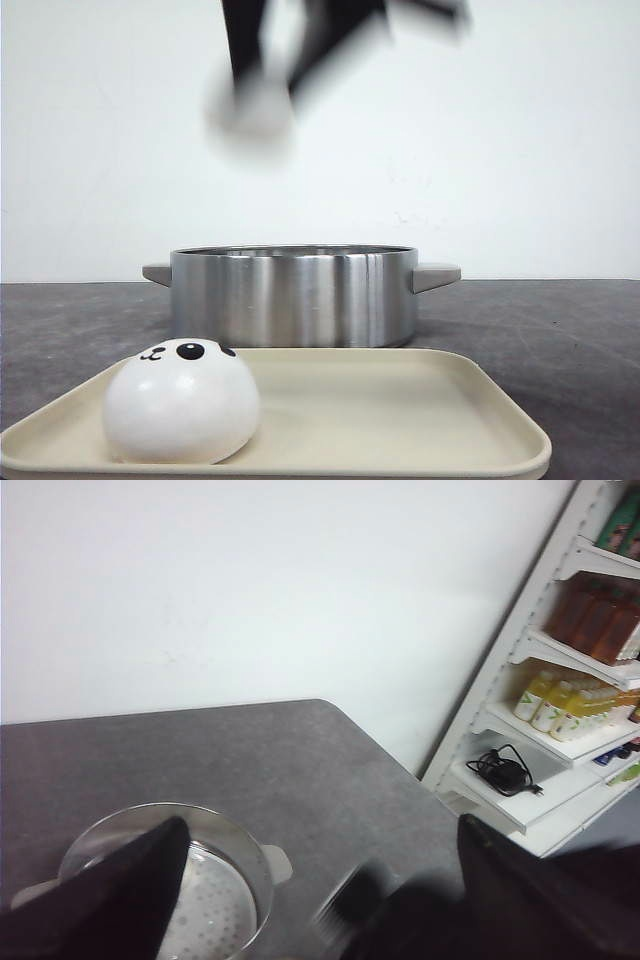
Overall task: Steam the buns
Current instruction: 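Carry the held bun with the right gripper over the pot, then lower the bun into the pot and open the right gripper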
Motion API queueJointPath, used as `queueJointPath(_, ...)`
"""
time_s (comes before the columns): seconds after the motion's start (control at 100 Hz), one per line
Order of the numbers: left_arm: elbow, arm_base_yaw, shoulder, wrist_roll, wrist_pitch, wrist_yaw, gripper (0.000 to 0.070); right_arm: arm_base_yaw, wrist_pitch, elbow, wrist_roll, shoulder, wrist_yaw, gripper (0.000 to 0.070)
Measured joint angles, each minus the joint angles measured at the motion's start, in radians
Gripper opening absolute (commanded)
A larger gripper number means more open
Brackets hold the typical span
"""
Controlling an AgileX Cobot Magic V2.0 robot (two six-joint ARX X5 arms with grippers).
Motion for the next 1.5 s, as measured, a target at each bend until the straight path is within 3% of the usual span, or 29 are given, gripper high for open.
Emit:
queueJointPath(0.13,0.000,0.000,0.000,0.008,0.005,-0.017,0.0504,-0.086,0.010,0.163,-0.131,0.003,0.000,0.0006)
queueJointPath(0.29,0.000,0.000,0.000,0.018,0.006,-0.021,0.0504,-0.258,0.048,0.206,-0.238,0.083,-0.093,0.0007)
queueJointPath(0.53,0.000,0.000,0.000,0.026,0.010,-0.043,0.0504,-0.442,0.032,0.204,-0.300,0.289,-0.231,0.0007)
queueJointPath(0.89,0.000,0.000,0.000,0.027,-0.003,-0.070,0.0504,-0.465,0.029,0.202,-0.325,0.480,-0.272,0.0011)
queueJointPath(0.95,0.000,0.000,0.000,0.026,-0.007,-0.072,0.0504,-0.465,0.029,0.201,-0.326,0.481,-0.272,0.0070)
queueJointPath(1.07,0.000,0.000,0.000,0.027,-0.024,-0.095,0.0505,-0.466,0.029,0.201,-0.329,0.481,-0.266,0.0379)
queueJointPath(1.14,0.000,0.000,0.000,0.027,-0.034,-0.098,0.0505,-0.466,0.029,0.201,-0.331,0.481,-0.262,0.0476)
queueJointPath(1.5,0.000,0.000,0.000,0.027,-0.053,-0.099,0.0505,-0.481,0.006,0.201,-0.333,0.481,-0.262,0.0498)
